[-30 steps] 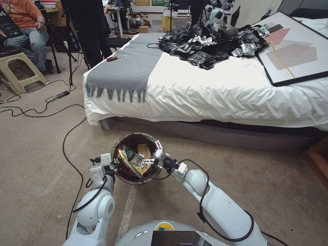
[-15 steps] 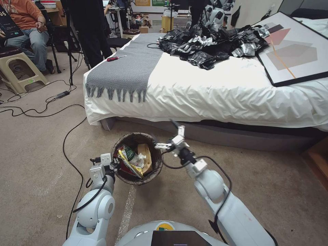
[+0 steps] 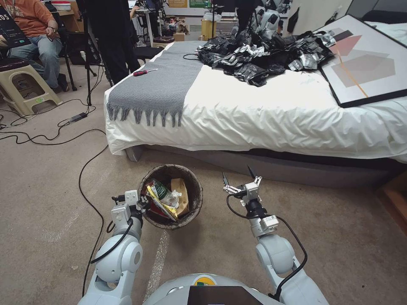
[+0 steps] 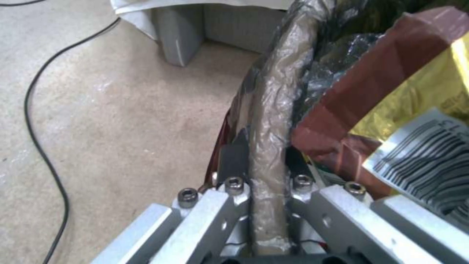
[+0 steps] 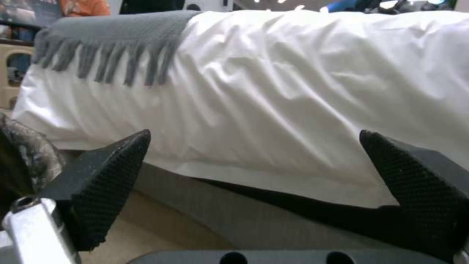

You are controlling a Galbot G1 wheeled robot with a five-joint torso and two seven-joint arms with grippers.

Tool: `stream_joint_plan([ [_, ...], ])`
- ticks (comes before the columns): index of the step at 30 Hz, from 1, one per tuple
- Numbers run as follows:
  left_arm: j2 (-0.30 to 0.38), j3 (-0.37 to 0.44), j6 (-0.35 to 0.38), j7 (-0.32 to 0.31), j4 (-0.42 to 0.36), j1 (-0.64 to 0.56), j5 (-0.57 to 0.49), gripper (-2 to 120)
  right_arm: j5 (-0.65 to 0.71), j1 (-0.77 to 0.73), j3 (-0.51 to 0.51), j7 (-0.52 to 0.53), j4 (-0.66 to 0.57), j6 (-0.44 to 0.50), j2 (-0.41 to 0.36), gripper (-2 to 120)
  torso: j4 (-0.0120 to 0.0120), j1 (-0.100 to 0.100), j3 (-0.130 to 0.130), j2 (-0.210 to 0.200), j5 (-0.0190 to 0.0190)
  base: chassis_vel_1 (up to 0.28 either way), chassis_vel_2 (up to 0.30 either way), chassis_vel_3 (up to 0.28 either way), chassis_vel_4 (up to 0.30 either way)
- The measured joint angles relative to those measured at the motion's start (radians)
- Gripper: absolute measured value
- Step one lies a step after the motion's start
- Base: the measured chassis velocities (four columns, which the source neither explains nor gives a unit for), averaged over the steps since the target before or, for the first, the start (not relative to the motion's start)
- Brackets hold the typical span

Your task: Pick up the trash bin, then pick up the garbage from the floor and place it into the trash bin.

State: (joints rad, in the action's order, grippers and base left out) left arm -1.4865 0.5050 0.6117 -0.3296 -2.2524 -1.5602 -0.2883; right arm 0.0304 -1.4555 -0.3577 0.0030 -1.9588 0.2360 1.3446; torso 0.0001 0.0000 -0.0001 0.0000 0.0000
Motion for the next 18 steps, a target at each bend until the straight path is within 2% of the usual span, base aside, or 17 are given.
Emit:
stream_joint_plan([
  [9,0.000,0.000,0.000,0.000,0.000,0.000,0.000,0,0.017,0.020,0.025,0.002,0.030,0.023,0.011,100,0.0000,0.000,0.000,0.000,-0.0001,0.039,0.045,0.037,0.027],
  [18,0.000,0.000,0.000,0.000,0.000,0.000,0.000,0,0.036,0.027,0.042,0.013,0.050,0.042,0.025,100,-0.0002,0.000,0.000,0.000,-0.0001,0.084,0.084,0.089,0.089],
])
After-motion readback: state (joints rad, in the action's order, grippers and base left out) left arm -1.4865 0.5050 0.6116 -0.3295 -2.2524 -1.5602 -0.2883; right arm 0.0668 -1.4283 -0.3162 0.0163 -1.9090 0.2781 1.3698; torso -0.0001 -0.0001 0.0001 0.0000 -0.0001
